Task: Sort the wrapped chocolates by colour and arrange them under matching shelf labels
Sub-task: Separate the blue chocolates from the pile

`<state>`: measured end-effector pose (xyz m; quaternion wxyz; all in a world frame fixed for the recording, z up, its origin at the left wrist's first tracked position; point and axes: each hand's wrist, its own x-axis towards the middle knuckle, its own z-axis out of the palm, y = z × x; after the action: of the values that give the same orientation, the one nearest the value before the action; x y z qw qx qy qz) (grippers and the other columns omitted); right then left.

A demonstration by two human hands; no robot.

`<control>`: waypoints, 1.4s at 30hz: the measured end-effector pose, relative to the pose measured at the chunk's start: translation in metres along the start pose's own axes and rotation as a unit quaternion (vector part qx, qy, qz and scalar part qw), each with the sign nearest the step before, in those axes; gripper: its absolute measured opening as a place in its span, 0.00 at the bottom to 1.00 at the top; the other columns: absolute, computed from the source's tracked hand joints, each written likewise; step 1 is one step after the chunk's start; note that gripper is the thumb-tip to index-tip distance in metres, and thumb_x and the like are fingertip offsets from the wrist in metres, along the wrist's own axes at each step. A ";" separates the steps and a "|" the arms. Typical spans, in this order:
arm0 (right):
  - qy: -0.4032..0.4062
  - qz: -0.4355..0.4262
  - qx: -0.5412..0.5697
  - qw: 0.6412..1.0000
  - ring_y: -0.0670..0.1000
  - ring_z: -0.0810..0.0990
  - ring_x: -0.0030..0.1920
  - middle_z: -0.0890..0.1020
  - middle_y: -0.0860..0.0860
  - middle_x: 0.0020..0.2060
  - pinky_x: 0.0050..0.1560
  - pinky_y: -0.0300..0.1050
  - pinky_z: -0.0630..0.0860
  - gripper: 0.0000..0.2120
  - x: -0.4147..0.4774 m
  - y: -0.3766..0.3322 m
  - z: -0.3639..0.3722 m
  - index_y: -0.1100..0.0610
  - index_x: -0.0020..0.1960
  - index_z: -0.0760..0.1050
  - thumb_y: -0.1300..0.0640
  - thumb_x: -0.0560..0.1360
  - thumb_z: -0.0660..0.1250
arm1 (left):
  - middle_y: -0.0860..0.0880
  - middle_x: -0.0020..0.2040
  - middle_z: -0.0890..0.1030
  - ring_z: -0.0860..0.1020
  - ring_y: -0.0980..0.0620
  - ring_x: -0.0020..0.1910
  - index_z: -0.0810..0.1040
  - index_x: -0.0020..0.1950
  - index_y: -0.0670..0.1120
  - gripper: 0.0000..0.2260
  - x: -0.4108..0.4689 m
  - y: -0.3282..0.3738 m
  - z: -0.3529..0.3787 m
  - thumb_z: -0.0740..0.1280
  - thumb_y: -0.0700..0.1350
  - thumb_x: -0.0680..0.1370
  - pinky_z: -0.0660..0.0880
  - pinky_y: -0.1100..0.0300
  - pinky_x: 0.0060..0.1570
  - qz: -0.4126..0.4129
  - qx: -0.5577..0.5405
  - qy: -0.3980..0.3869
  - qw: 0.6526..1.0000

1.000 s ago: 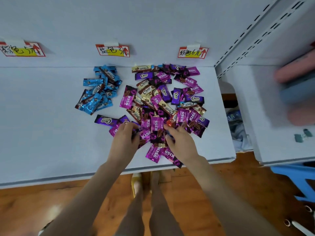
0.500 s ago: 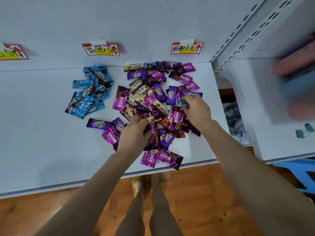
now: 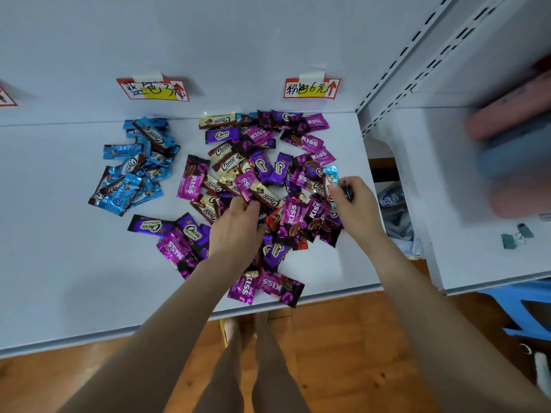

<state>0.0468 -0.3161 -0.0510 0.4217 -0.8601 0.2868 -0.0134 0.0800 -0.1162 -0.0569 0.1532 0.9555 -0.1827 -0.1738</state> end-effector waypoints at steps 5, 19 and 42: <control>-0.005 0.022 0.022 0.999 0.42 0.71 0.36 0.71 0.44 0.36 0.32 0.29 0.67 0.06 -0.003 0.006 -0.004 0.58 0.48 0.67 0.55 0.79 0.58 | 0.47 0.59 0.69 0.71 0.51 0.42 0.63 0.74 0.53 0.24 -0.002 0.001 0.008 0.63 0.53 0.78 0.67 0.61 0.36 0.049 0.027 -0.080 0.995; -0.152 -0.123 -0.103 0.975 0.50 0.74 0.34 0.73 0.47 0.35 0.31 0.43 0.70 0.24 -0.019 -0.045 0.066 0.59 0.56 0.67 0.42 0.72 0.66 | 0.43 0.50 0.76 0.76 0.44 0.45 0.78 0.57 0.42 0.11 -0.041 -0.051 -0.015 0.68 0.43 0.76 0.68 0.58 0.36 -0.056 -0.056 0.046 0.996; -0.121 -0.261 -0.321 0.902 0.59 0.64 0.68 0.69 0.59 0.67 0.68 0.51 0.62 0.19 0.107 -0.087 0.092 0.59 0.69 0.66 0.62 0.79 0.56 | 0.41 0.55 0.75 0.76 0.41 0.48 0.75 0.63 0.42 0.13 0.040 -0.056 -0.051 0.59 0.38 0.80 0.72 0.52 0.42 -0.039 -0.089 0.117 0.988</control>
<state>0.2021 -0.2628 -0.0698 0.1358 -0.9879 -0.0126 0.0734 0.1510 -0.0708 -0.0427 0.2514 0.9581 -0.1099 -0.0827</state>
